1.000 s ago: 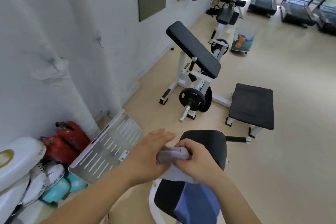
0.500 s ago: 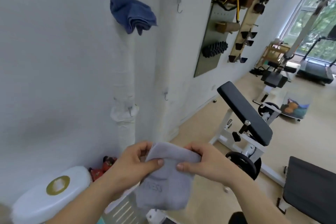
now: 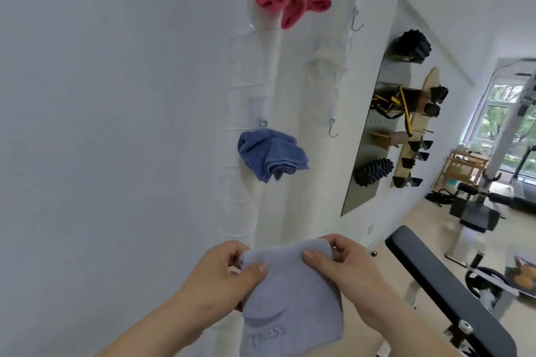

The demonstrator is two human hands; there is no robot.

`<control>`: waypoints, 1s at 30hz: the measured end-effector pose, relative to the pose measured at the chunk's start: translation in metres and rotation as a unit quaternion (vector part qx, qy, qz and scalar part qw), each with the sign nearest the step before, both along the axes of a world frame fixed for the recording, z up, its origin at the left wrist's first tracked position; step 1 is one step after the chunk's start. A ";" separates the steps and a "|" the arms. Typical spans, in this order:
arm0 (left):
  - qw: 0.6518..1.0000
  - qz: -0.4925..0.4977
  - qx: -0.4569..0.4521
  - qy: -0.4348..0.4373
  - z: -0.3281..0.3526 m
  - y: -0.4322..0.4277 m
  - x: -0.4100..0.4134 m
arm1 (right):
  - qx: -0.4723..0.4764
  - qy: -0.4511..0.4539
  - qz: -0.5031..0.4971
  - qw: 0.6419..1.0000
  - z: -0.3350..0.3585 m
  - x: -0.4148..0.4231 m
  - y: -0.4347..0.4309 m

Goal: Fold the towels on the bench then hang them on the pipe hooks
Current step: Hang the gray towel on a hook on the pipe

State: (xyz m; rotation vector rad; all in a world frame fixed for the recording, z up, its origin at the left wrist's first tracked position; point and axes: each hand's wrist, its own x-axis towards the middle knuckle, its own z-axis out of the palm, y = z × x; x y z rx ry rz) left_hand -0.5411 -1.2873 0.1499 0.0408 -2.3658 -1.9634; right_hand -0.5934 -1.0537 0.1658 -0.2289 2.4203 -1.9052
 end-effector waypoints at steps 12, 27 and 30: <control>0.919 0.013 -0.325 0.223 0.137 0.091 -0.127 | 0.007 0.142 0.085 0.986 0.123 -0.166 0.083; 0.873 0.116 -0.430 0.198 0.201 0.175 -0.342 | 0.368 0.364 -0.026 0.855 0.200 -0.376 0.138; 0.863 0.139 -0.450 0.182 0.200 0.175 -0.367 | 0.349 0.331 -0.016 0.877 0.197 -0.402 0.127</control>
